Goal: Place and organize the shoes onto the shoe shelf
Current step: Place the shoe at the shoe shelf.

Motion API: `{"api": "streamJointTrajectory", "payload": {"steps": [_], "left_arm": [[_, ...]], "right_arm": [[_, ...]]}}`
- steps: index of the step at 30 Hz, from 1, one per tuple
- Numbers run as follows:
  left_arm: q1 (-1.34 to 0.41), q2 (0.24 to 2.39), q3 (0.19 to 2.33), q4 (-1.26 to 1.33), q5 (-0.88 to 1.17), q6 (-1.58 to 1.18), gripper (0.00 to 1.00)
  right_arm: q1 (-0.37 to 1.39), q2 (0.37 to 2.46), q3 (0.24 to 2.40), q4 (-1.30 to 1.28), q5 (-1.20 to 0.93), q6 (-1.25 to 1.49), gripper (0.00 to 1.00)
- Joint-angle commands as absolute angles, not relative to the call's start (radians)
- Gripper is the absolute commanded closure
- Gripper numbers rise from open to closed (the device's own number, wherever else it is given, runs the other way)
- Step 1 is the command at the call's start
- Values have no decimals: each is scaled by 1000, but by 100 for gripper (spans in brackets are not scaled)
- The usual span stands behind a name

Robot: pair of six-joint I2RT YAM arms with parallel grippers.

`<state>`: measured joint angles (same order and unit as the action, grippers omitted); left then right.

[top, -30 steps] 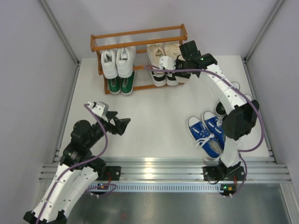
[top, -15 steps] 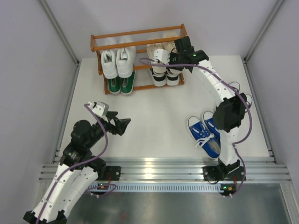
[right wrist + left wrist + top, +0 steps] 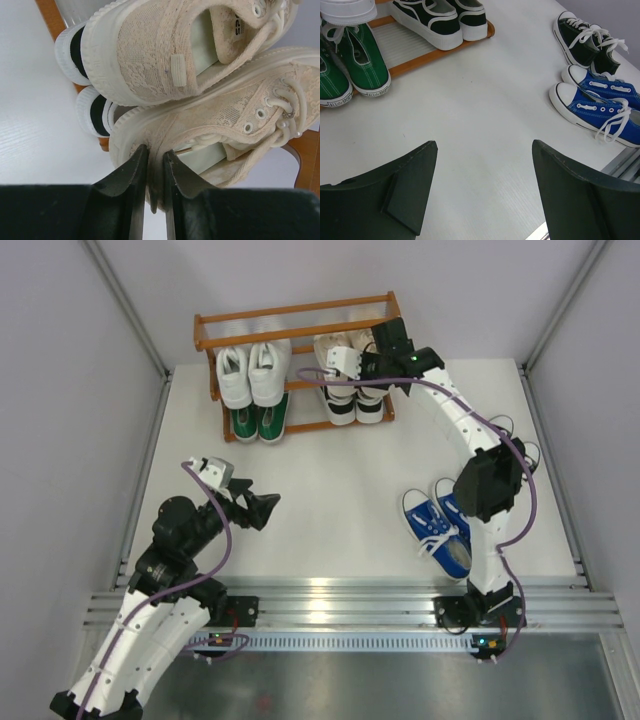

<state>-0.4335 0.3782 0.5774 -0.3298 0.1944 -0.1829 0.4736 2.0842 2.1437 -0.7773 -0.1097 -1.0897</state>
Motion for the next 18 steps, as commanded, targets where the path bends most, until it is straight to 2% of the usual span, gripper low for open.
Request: {"api": "streamJointTrajectory", "payload": {"steps": [1, 2, 9, 18], "left_arm": [[-430, 387, 574, -316, 212, -167, 18], [-430, 388, 572, -316, 212, -167, 18], [-430, 388, 574, -316, 212, -166, 19], [-430, 387, 572, -316, 210, -166, 18]], "right_arm": [[466, 2069, 2211, -634, -107, -1147, 82], [466, 2068, 2207, -630, -107, -1152, 81], [456, 2062, 2200, -601, -94, -1144, 52], [456, 1957, 2086, -577, -117, -1112, 32]]}}
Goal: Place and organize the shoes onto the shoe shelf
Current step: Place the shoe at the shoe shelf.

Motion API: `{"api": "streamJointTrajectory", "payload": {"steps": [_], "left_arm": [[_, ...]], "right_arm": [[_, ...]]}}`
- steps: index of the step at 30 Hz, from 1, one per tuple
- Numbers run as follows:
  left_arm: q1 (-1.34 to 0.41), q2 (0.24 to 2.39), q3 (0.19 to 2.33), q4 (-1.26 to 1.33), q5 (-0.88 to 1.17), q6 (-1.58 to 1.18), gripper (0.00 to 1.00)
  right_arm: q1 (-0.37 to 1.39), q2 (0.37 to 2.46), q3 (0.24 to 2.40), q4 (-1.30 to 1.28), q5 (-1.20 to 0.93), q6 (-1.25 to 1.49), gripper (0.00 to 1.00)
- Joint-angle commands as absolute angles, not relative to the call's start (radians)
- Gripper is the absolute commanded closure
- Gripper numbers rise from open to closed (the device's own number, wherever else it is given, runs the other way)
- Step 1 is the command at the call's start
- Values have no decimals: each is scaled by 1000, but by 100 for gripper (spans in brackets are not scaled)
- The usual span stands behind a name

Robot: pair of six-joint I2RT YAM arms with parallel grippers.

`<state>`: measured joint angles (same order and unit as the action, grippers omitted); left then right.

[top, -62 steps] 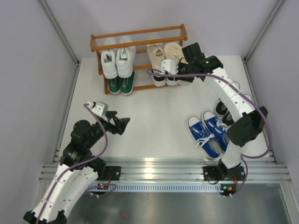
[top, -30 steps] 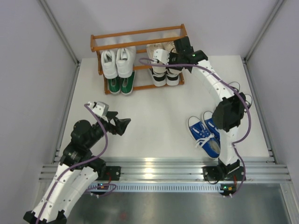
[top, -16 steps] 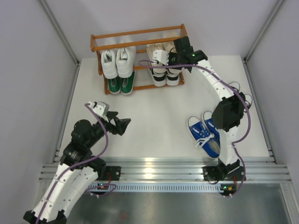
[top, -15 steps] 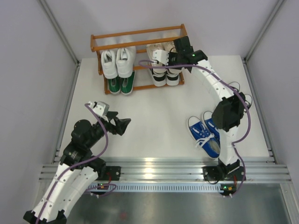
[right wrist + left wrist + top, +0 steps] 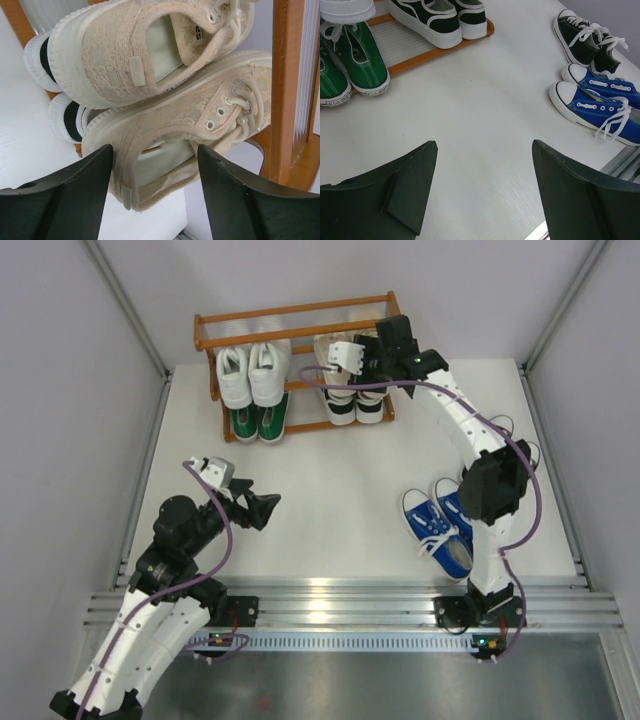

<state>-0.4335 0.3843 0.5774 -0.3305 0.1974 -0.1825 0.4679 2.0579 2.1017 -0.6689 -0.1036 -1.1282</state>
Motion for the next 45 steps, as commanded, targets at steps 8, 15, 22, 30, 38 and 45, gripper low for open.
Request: {"api": "streamJointTrajectory", "payload": {"steps": [8, 15, 22, 30, 38, 45], "left_arm": [[-430, 384, 574, -318, 210, -167, 18], [-430, 380, 572, -316, 209, -167, 18], [-430, 383, 572, -316, 209, -169, 18], [-430, 388, 571, -316, 206, -169, 18], [-430, 396, 571, -314, 207, -167, 18], [-430, 399, 571, -316, 201, -166, 18]], "right_arm": [[457, 1836, 2036, -592, -195, -1008, 26], [402, 1735, 1945, -502, -236, -600, 16], [295, 1664, 1703, -350, -413, -264, 7], [302, 1693, 1528, -114, -414, -242, 3], [339, 1788, 1546, -15, -278, -262, 5], [362, 1881, 1644, -43, -261, -230, 23]]}}
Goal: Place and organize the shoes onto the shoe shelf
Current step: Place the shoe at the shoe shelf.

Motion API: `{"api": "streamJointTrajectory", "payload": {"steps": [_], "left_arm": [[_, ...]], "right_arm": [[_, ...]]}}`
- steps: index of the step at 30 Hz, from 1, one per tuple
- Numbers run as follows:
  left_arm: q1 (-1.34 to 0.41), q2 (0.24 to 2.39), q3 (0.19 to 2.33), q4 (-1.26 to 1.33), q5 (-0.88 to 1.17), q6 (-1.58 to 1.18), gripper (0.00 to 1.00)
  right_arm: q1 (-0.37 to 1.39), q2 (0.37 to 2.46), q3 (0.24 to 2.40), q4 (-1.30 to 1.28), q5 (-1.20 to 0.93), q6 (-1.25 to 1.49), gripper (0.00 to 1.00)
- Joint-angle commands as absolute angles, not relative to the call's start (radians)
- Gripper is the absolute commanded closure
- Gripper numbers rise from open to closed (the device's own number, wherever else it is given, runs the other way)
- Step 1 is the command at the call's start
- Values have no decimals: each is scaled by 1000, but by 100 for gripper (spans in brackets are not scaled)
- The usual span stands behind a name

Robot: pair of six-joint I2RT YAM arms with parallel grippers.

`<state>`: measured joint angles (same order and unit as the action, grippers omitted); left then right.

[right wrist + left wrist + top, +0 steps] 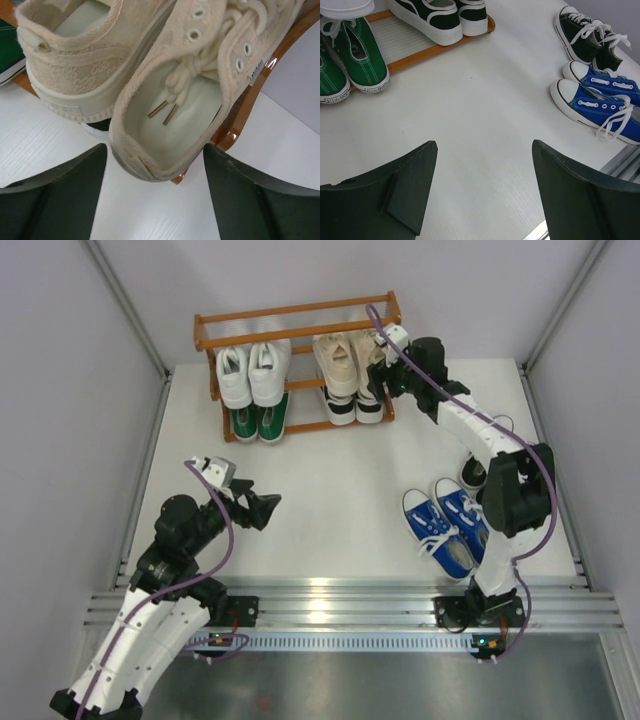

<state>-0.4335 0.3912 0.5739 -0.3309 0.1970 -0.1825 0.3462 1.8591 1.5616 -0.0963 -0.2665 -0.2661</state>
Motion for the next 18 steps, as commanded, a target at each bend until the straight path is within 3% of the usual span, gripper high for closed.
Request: {"api": "streamJointTrajectory", "payload": {"steps": [1, 5, 18], "left_arm": [[-430, 399, 571, -316, 202, -166, 18], [-430, 399, 571, -316, 202, -166, 18], [-430, 399, 572, -316, 204, -166, 18]], "right_arm": [[364, 1890, 1652, -49, -261, -232, 30], [362, 1881, 1667, -77, -252, -279, 54], [354, 1828, 1735, -195, -186, -551, 56]]}}
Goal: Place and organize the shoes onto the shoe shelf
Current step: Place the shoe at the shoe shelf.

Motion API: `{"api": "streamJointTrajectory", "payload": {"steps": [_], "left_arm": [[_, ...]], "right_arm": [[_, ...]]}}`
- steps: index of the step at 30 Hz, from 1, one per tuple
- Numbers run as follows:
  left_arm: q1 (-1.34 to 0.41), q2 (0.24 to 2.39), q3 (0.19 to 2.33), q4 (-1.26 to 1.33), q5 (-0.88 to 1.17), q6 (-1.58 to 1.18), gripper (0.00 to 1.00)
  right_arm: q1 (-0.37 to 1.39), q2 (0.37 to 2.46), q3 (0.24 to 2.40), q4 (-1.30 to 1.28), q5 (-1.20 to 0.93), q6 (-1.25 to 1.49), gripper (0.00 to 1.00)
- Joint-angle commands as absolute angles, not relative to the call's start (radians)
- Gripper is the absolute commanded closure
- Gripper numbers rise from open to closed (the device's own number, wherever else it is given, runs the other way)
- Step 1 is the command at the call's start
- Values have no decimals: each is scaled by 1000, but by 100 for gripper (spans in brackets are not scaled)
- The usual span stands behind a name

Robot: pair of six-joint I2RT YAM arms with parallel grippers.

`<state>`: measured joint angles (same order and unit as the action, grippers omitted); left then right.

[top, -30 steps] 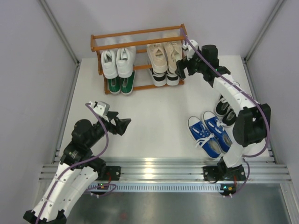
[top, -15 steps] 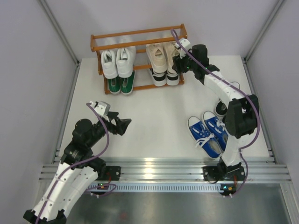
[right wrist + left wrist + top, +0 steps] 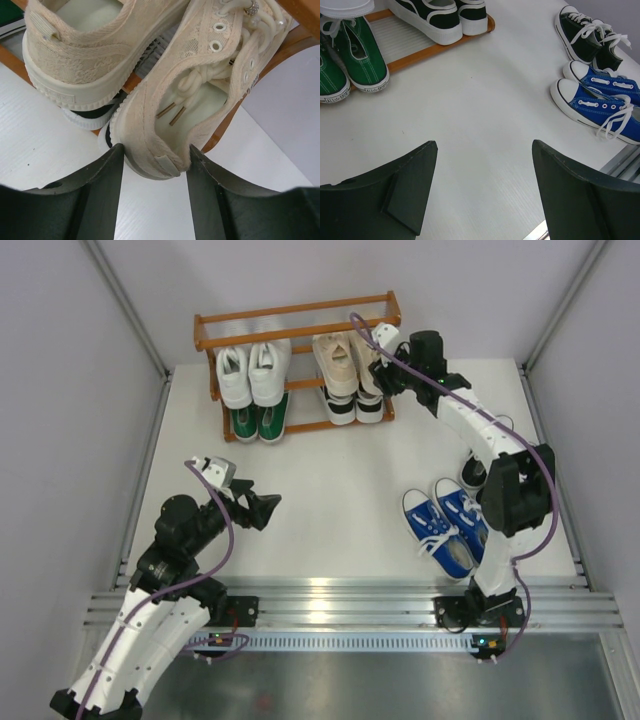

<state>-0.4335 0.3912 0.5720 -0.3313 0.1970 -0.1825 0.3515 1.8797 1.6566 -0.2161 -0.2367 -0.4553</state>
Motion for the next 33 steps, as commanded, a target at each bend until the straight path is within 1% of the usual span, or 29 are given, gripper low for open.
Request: {"api": "streamJointTrajectory", "payload": {"steps": [1, 8, 14, 17, 25, 33], "left_arm": [[-430, 399, 571, -316, 206, -166, 18], [-428, 400, 571, -316, 203, -166, 18], [-430, 402, 571, -316, 201, -166, 18], [-430, 405, 571, -316, 202, -166, 18], [-430, 403, 572, -316, 204, -166, 18], [-430, 400, 571, -316, 202, -166, 18]], "right_arm": [[354, 1827, 1739, -193, -178, -552, 56], [377, 1878, 1792, -218, -183, -565, 57], [400, 1910, 1819, -172, -117, -447, 60], [422, 1919, 1819, -169, -88, -442, 61], [482, 1927, 1802, -121, -5, -453, 61], [489, 1925, 1825, -123, -5, -382, 59]]}}
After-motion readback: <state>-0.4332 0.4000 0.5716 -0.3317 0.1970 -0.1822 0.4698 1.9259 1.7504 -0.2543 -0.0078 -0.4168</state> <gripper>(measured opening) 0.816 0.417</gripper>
